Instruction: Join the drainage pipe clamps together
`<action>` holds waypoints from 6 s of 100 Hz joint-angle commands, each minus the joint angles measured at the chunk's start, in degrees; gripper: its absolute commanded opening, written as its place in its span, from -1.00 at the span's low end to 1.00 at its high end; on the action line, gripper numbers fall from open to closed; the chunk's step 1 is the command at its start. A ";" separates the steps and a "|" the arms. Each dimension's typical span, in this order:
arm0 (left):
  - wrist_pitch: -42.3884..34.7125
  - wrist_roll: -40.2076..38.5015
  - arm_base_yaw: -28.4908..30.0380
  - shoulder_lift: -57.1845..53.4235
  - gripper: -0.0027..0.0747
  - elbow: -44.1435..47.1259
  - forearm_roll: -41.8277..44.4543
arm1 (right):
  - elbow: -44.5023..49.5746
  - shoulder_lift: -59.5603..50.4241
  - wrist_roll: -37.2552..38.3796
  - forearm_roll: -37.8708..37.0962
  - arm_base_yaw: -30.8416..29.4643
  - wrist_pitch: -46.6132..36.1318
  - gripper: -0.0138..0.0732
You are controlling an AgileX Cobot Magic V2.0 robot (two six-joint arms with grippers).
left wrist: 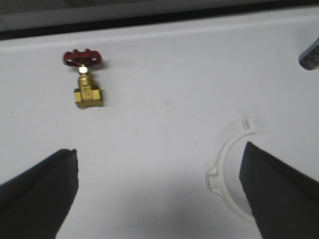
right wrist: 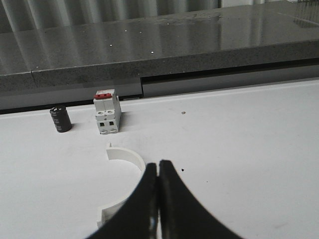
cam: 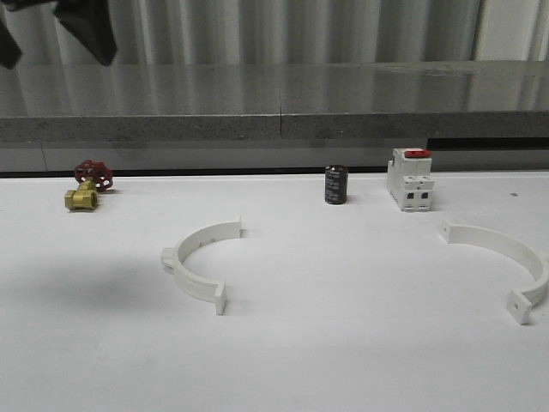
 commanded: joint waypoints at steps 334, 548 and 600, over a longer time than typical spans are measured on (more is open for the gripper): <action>1.05 3.24 7.32 -73.43 -0.99 38.19 2.86 | -42.84 59.12 -3.63 -0.55 -0.10 20.59 0.61; 1.05 3.24 7.32 -73.43 -0.99 38.19 2.86 | -65.82 99.68 -5.51 3.26 5.54 26.04 -0.24; 1.05 3.24 7.32 -73.43 -0.99 38.19 2.86 | -73.45 100.56 18.85 3.03 23.88 27.00 -0.24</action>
